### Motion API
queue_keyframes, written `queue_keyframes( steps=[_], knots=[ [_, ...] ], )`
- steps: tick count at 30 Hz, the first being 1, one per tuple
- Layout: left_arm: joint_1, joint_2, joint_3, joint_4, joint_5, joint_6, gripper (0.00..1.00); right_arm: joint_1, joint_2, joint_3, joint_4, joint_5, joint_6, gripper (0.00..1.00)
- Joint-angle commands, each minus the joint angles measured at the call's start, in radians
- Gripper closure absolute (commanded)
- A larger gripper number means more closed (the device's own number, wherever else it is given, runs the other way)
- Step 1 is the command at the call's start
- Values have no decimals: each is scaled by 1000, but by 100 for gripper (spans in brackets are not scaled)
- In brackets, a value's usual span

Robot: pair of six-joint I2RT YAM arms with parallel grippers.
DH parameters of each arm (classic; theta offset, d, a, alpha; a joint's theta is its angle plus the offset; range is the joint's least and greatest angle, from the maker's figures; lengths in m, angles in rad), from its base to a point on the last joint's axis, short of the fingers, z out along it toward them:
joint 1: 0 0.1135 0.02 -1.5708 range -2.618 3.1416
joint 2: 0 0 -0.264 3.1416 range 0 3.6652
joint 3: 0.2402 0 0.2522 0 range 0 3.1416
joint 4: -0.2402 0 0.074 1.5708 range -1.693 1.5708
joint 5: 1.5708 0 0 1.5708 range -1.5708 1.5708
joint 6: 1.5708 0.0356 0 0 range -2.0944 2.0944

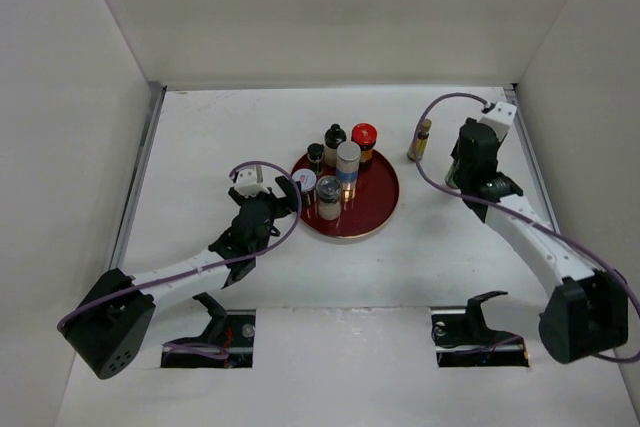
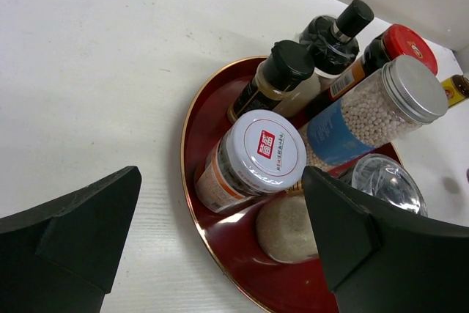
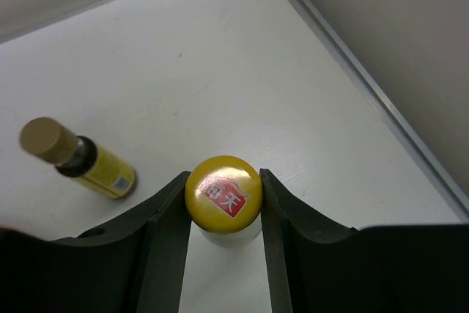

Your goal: Organize the condiment bottles

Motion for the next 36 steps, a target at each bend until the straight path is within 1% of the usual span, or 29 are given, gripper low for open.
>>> queue_keyframes(
  steps=[1,2,4,8,10,13,17,25,27,30,32,36],
  knots=[
    [-4,-22,-3,60,-3,-9,7,94,-151,-3,110,63,3,70],
    [-3,-19,-3,60,-1,-9,7,119,-165,-10,100,58,10,70],
    [-9,-22,-3,60,-1,-9,7,211,-185,-20,81,57,32,69],
    [-1,-19,-1,62,-1,-9,7,364,-161,-19,86,55,81,69],
    [-4,-24,-4,62,-1,-9,7,445,-133,-13,102,63,105,69],
    [0,-24,-4,62,-6,-9,7,541,-81,-4,177,70,104,69],
    [-6,-19,-3,62,-1,-9,7,624,-6,19,228,77,104,69],
    [-4,-24,-3,62,-6,-11,7,716,139,29,290,103,115,68],
    [-3,-16,-3,62,-1,-11,7,736,160,27,302,115,113,67],
    [-9,-19,-3,62,-3,-9,7,759,168,27,303,153,105,60],
    [-4,-13,-1,62,-3,-9,7,762,165,27,300,172,104,51],
    [-9,-19,-1,62,-3,-9,7,765,122,6,288,178,101,30]
  ],
)
